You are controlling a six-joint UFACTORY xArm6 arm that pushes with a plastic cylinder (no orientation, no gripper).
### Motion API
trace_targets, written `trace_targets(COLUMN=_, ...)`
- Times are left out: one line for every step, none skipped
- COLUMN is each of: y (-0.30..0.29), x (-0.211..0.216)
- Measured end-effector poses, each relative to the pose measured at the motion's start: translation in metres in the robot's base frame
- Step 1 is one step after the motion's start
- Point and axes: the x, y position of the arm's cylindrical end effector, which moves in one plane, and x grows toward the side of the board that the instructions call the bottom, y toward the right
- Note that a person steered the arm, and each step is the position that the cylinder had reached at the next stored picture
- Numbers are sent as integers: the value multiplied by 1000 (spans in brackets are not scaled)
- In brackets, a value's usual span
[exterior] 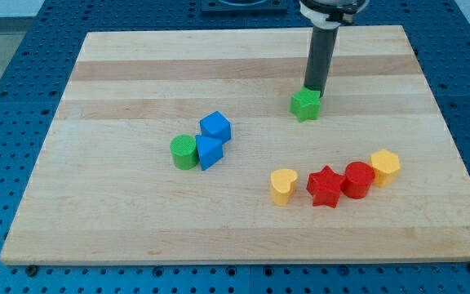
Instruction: Push the green star into the blue cube
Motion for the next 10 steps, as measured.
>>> trace_targets(y=50, x=0)
trace_targets(y=53, x=5)
trace_targets(y=34, x=20)
trace_targets(y=-4, x=20)
trace_targets(y=-44, x=21)
trace_targets(y=-82, x=29)
trace_targets(y=-117, x=45)
trace_targets(y=-126, x=56)
trace_targets(y=-116, x=57)
trace_targets(y=-84, x=16)
